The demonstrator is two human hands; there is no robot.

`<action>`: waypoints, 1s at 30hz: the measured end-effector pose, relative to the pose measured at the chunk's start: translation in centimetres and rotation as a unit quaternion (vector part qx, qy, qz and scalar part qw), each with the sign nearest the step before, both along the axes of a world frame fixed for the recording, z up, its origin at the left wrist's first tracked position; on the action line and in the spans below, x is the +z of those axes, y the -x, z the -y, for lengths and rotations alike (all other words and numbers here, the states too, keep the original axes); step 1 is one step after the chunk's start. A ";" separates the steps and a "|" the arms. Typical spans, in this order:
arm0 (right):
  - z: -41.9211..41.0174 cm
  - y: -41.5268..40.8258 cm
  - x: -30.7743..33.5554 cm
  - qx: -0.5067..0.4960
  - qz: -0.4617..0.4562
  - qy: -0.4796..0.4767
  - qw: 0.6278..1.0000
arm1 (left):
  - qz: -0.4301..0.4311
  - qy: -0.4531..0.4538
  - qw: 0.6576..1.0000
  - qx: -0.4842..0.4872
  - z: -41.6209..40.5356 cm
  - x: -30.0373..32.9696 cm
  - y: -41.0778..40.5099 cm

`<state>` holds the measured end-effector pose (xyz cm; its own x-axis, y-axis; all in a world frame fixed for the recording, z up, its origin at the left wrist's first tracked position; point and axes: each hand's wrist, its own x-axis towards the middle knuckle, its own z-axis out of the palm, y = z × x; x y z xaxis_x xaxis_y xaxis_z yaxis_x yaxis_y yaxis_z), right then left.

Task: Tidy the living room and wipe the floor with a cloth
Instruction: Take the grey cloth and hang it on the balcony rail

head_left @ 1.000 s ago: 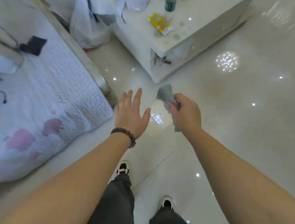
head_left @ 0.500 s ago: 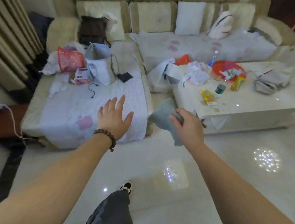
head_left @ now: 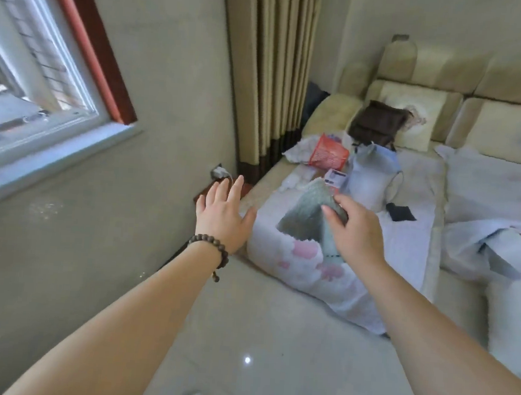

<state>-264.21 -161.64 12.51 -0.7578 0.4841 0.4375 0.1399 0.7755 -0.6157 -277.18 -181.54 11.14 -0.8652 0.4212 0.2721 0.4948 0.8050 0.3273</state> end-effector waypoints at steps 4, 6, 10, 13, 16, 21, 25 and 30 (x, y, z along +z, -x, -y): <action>5.4 9.7 2.7 0.077 -0.022 -0.038 0.996 | -0.018 -0.018 0.997 0.070 6.6 2.4 5.9; 8.4 14.6 3.6 0.110 -0.028 -0.044 0.993 | -0.020 -0.019 0.994 0.103 10.2 3.4 9.2; 14.8 24.1 4.3 0.157 -0.032 -0.039 0.986 | -0.014 -0.026 0.984 0.174 17.6 4.8 15.8; 19.4 30.6 4.9 0.192 -0.040 -0.031 0.980 | -0.023 -0.019 0.976 0.215 22.7 5.2 20.4; 23.6 36.2 5.5 0.225 -0.057 -0.023 0.972 | -0.020 -0.011 0.969 0.248 27.2 5.8 24.3; 28.9 44.4 5.4 0.277 -0.068 -0.014 0.958 | -0.040 -0.007 0.955 0.295 32.9 6.7 30.5; 32.1 50.9 4.8 0.334 -0.059 0.021 0.940 | -0.035 0.004 0.942 0.334 35.5 6.1 35.0; 35.5 60.8 4.3 0.392 -0.055 0.027 0.918 | -0.051 -0.007 0.917 0.396 38.1 5.8 41.5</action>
